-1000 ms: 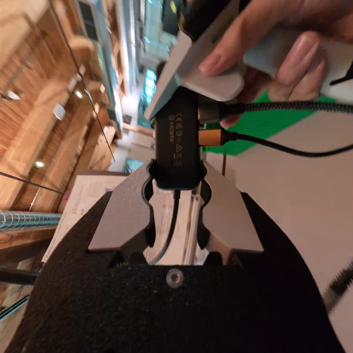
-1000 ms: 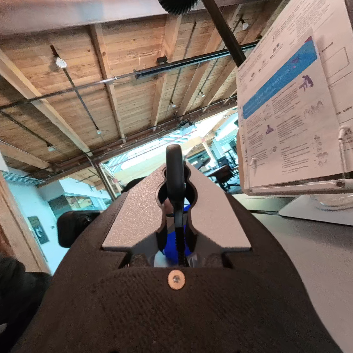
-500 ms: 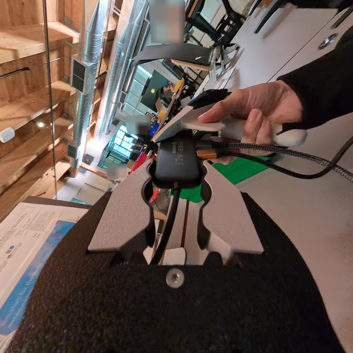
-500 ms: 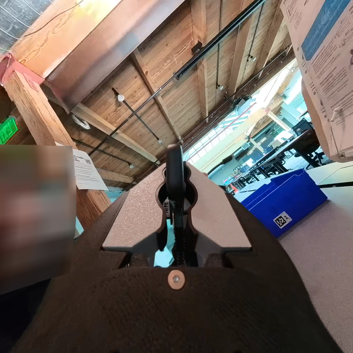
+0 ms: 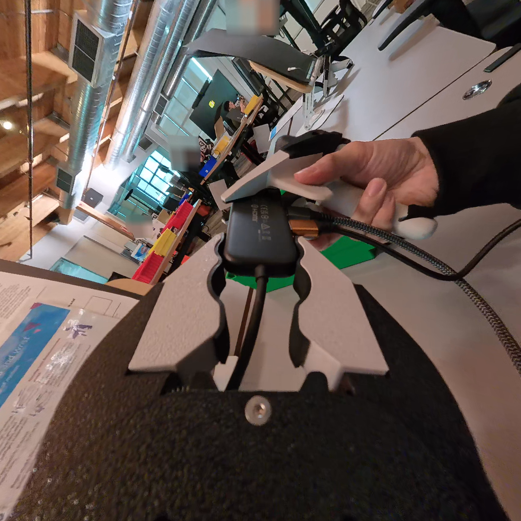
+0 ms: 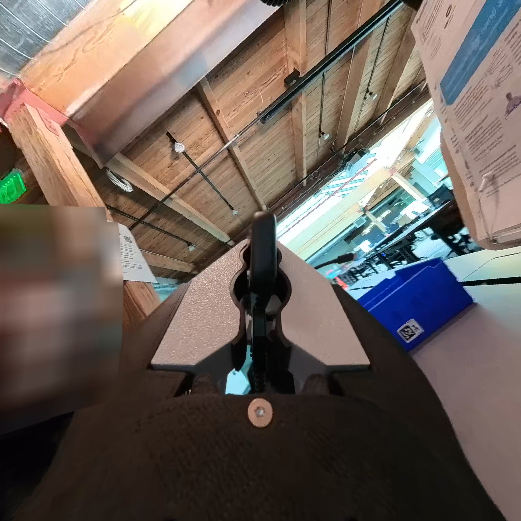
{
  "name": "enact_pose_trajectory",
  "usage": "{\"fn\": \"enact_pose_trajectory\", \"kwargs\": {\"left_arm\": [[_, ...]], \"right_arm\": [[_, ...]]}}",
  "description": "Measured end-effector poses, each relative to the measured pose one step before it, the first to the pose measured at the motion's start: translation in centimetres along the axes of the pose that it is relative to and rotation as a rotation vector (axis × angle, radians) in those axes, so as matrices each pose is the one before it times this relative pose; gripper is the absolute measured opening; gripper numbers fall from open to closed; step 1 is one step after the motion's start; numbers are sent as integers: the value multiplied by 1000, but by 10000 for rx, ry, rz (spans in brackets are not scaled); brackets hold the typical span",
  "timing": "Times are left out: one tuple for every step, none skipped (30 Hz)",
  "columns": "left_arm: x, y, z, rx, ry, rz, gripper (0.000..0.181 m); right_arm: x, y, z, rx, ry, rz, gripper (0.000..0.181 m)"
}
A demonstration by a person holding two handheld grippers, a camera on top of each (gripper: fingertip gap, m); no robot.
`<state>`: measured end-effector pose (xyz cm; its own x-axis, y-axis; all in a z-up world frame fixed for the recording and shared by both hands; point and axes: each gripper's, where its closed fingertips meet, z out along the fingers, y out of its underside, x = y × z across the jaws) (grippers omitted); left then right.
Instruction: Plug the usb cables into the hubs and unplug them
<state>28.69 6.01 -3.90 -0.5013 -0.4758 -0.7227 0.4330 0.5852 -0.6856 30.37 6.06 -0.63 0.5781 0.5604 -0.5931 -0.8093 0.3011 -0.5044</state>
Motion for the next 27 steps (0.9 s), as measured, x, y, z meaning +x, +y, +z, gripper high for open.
{"fn": "enact_pose_trajectory", "kwargs": {"left_arm": [[-343, 123, 42, -18, -163, -252, 44], [-875, 330, -75, -130, -409, -394, 44], [-1193, 606, -124, -280, -517, -517, 44], [-1323, 770, -118, -386, -520, -728, 44], [-1512, 731, -133, -411, -648, -823, 44], [-1431, 746, -145, -457, -641, -591, 44], [-1196, 821, -91, -557, -550, -330, 44], [-962, 746, -26, -501, -493, -133, 44], [-778, 623, 49, -368, -459, -112, 44], [-478, 510, 141, -248, -308, -150, 44], [-215, 369, 209, -108, -182, -177, 44], [-131, 309, 206, -41, -171, -64, 44], [-18, 247, 167, -34, -134, 126, 44], [136, 168, 116, -22, -40, 167, 44], [171, 51, 98, 5, -7, 58, 44], [198, -80, 94, 68, 43, -32, 44], [165, -136, 68, 129, 30, -107, 44], [104, -63, 66, 92, 8, -134, 44], [76, 89, 80, 6, 22, -44, 44], [-10, 201, 65, -56, -15, -17, 45], [-137, 194, 18, -39, -77, -64, 44], [-148, 98, -21, 38, -40, -124, 44], [-151, 78, -65, 61, 5, -250, 44], [-172, 125, -142, 69, -2, -386, 44], [-92, 110, -209, 124, 64, -430, 44], [43, 149, -240, 148, 142, -385, 44], [-50, 368, -182, 44, 64, -275, 44]], "right_arm": [[165, -76, -71, -79, 320, -451, 11], [402, -181, -103, -72, 584, -828, 20], [542, -396, -169, 46, 819, -1094, 35], [411, -452, -177, 75, 821, -1302, 53], [366, -261, -214, -46, 779, -1475, 59], [203, -225, -182, -42, 682, -1526, 61], [60, -239, -89, -22, 609, -1419, 70], [-64, -94, -3, -60, 490, -1275, 81], [-324, 72, 62, -91, 238, -1053, 82], [-446, 61, 122, -2, 89, -697, 83], [-453, 30, 130, 139, 40, -418, 83], [-661, 143, 130, 152, -138, -303, 79], [-996, 241, 144, 88, -399, -241, 71], [-878, 477, 243, -67, -335, -189, 68], [-472, 799, 342, -280, -74, -222, 69], [-326, 1026, 378, -431, 31, -326, 71], [-433, 915, 365, -376, 0, -418, 71], [-237, 587, 284, -191, 169, -475, 71], [53, 363, 176, -103, 366, -446, 70], [70, 250, 117, -86, 340, -284, 68], [-106, 156, 111, -31, 168, -107, 67], [-88, 197, 117, -38, 145, -65, 67], [-64, 289, 86, -46, 142, -141, 64], [-74, 318, 50, -14, 133, -209, 61], [-233, 337, 39, -6, 5, -102, 59], [-422, 328, 118, 1, -139, 85, 58], [-488, 280, 187, -5, -191, 199, 59]]}}
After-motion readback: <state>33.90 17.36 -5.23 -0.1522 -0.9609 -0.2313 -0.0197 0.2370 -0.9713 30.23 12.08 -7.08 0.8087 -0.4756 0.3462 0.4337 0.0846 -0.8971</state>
